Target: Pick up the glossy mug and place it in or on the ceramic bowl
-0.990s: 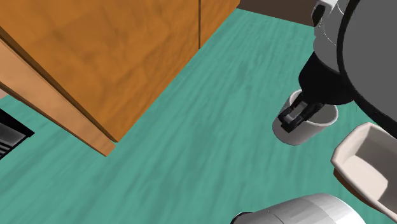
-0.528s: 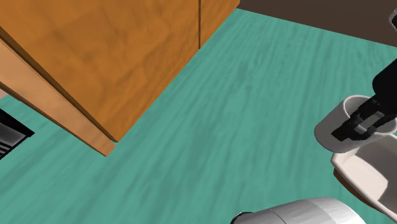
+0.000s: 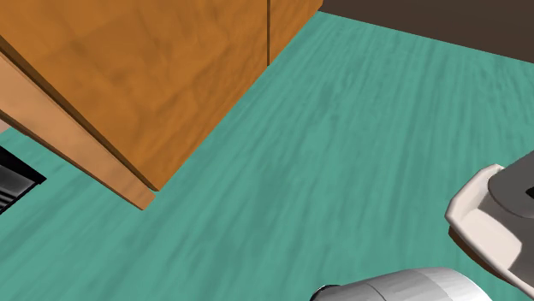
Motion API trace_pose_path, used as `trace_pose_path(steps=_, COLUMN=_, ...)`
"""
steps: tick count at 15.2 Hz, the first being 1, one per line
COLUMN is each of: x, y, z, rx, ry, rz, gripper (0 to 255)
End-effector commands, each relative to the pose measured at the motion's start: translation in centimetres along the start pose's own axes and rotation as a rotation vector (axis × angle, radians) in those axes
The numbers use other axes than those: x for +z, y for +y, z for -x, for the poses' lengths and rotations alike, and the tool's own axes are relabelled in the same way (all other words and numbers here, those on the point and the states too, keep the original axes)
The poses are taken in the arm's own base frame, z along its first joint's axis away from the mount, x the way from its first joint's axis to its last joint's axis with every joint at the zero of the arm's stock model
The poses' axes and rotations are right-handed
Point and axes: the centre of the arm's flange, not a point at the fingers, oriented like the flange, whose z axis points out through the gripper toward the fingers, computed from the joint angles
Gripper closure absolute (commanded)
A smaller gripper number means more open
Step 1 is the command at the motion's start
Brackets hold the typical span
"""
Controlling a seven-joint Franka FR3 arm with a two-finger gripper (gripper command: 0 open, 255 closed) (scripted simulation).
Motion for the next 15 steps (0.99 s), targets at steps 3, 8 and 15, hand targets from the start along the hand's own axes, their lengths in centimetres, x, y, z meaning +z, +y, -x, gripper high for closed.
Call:
trace_pose_path(steps=3, x=-0.1, y=3.6, z=4.1, rx=0.000, ry=-0.002, rz=0.001, gripper=255)
trace_pose_path(steps=8, x=0.4, y=7.2, z=8.2, rx=0.000, ry=-0.002, rz=0.001, gripper=255)
trace_pose_path(steps=15, x=4.1, y=7.0, z=8.1, rx=0.000, ry=-0.002, rz=0.001, gripper=255)
